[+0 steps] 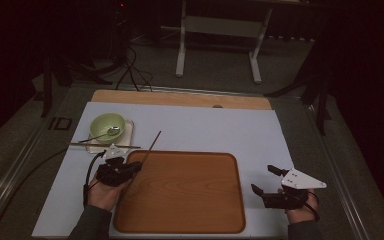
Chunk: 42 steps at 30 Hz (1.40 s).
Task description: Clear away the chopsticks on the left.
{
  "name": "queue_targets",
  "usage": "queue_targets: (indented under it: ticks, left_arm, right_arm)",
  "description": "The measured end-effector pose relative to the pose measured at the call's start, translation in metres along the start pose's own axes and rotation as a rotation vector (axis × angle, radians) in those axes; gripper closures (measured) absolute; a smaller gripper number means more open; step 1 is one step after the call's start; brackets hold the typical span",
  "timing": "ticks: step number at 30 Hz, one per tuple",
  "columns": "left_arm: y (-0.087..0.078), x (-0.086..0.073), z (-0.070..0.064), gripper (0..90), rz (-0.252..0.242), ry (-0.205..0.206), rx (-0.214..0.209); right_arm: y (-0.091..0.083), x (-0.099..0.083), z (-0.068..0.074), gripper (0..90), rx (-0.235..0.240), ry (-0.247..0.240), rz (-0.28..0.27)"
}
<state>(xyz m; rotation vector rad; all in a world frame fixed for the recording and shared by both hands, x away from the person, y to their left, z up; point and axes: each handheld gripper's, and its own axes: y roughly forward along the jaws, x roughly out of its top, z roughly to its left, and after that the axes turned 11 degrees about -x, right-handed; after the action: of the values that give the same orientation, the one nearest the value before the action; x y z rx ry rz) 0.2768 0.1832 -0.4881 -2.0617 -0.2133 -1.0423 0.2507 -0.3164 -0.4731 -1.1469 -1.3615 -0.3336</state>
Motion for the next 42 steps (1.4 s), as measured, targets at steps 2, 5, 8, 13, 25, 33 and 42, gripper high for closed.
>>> queue_targets:
  ticks: [2, 5, 8, 13, 25, 33, 42]
  left_arm:
    - [0.003, 0.0, -0.001, 85.1, 0.016, 0.002, 0.007]
    - [0.005, -0.001, -0.001, 85.1, 0.017, -0.001, 0.007]
    - [0.005, -0.004, 0.002, 85.1, 0.012, -0.025, 0.008]
    - [0.004, -0.007, 0.005, 85.0, 0.005, -0.043, 0.007]
    - [-0.001, -0.023, 0.009, 84.4, 0.018, -0.091, 0.039]
    - [0.0, -0.033, 0.011, 83.7, 0.057, -0.113, 0.075]
    - [0.001, -0.041, 0.01, 83.1, 0.107, -0.123, 0.114]
  right_arm:
    - [0.0, 0.0, 0.0, 14.1, 0.0, 0.001, 0.0]
    - [-0.001, 0.0, 0.0, 14.1, 0.0, 0.001, -0.002]
    - [-0.001, 0.0, 0.0, 14.1, -0.001, 0.001, -0.002]
    - [-0.001, 0.0, 0.0, 14.1, 0.0, 0.001, -0.003]
    - [-0.001, 0.0, 0.0, 14.1, -0.001, 0.0, -0.004]
    - [-0.001, 0.001, 0.0, 14.1, -0.001, -0.001, -0.006]
    - [-0.001, 0.001, 0.0, 14.1, 0.0, -0.001, -0.006]
